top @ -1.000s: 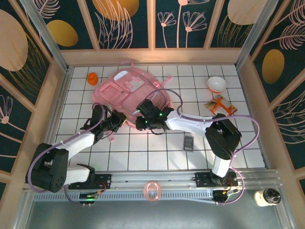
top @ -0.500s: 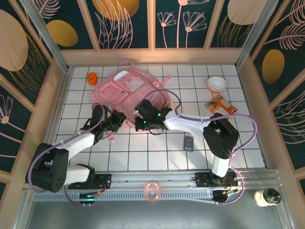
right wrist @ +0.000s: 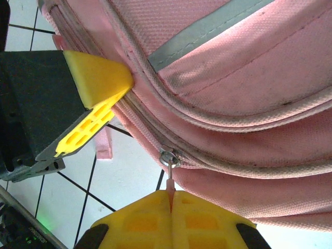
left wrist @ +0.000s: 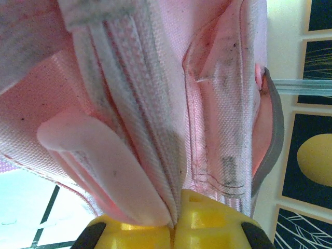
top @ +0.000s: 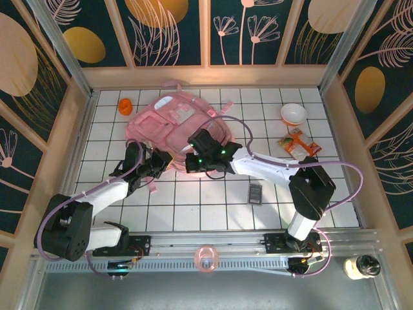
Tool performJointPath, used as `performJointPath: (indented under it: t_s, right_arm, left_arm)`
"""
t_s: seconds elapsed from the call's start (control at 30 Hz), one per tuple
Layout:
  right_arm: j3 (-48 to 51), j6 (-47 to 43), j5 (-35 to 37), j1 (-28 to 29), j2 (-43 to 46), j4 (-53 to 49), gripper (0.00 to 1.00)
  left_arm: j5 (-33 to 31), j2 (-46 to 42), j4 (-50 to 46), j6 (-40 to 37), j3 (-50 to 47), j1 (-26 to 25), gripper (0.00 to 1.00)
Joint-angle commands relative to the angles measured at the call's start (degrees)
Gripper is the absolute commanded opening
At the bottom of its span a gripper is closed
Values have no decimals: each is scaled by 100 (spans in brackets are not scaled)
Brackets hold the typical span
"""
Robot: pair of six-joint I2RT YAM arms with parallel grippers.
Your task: Pack the student bag
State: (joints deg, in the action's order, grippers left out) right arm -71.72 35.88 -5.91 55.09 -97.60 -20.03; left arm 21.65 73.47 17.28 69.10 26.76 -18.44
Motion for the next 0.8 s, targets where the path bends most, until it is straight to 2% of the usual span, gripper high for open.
performJointPath:
  t_s: [0.0,0.2,0.57,0.67,0.77]
  right_arm:
    - [-4,-77,-208,-20,342,-150,0]
    - [472,4,134,-415,690,-427,0]
    - [1032,-601,328,-1196,848,-701,0]
    - [1051,-637,220,-1159,929,-707,0]
    - [1123,-438,90,-821,980,-510,0]
  left_arm:
    - [-380,-21,127,-124,53,59,0]
    - [-573,-194,-25,-189,56,61,0]
    - [-654,-351,-311,-401,228,65,0]
    - [-812,-412,-503,-637,268,117,0]
    - [-782,-334,-517,-935,346,269,0]
